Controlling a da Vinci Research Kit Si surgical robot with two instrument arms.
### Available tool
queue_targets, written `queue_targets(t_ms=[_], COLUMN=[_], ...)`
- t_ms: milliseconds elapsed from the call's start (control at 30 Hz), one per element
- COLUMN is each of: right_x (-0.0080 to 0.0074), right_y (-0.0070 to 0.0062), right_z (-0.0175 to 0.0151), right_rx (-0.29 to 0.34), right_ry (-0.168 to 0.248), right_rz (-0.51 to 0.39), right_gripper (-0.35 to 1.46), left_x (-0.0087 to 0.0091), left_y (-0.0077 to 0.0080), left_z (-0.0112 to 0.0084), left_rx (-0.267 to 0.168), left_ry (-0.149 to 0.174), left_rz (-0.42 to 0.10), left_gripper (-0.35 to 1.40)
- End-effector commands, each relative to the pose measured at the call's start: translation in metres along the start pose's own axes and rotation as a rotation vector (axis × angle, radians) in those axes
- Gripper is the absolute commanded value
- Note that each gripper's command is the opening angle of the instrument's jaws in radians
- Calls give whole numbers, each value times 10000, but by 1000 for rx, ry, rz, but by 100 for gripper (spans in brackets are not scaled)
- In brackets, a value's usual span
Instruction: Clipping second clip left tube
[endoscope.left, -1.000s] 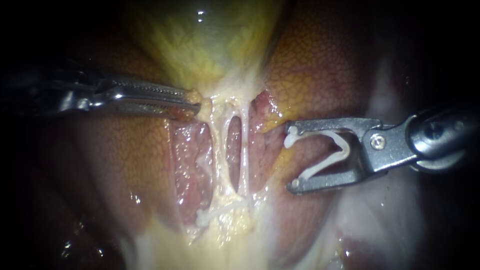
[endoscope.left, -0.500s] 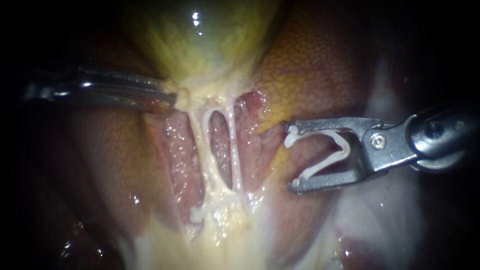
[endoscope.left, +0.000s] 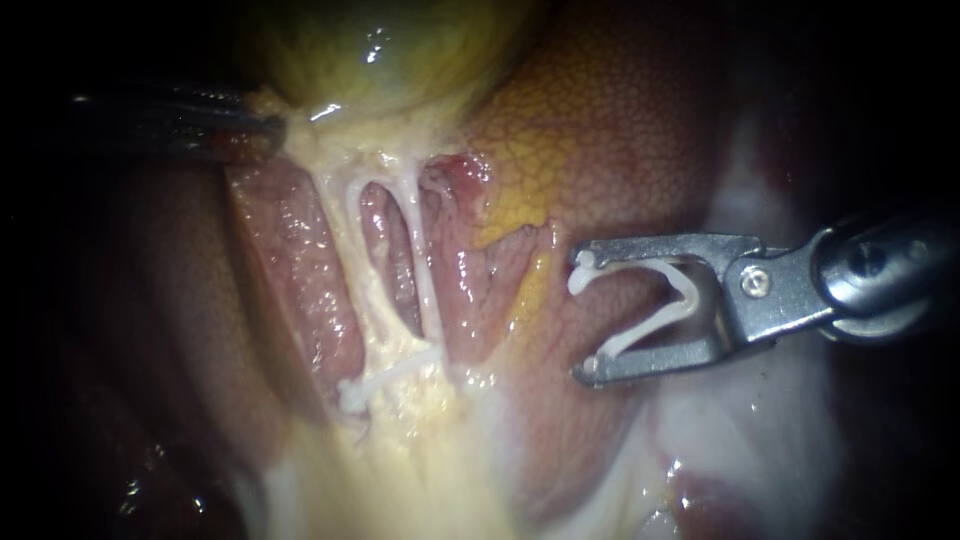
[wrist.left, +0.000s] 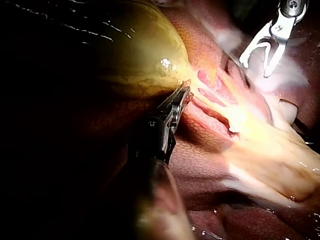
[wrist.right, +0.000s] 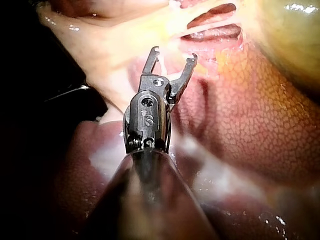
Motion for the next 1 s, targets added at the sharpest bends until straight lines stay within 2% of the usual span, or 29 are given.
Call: queue_targets(t_ms=[33, 233, 700, 1000], right_x=[1, 7, 22, 18], right_y=[0, 0, 5, 7], right_z=[1, 12, 47, 69], right_rx=[-1, 7, 68, 119], right_ry=[0, 17, 110, 153], right_rz=[0, 3, 124, 204], right_gripper=[45, 45, 45, 45], left_x=[2, 2, 3, 2], left_y=[0, -5, -12, -14], left_z=[2, 7, 20, 22], left_rx=[0, 5, 15, 17], left_ry=[1, 0, -1, -1], left_rz=[0, -1, -1, -2], left_gripper=[-35, -35, -35, -35])
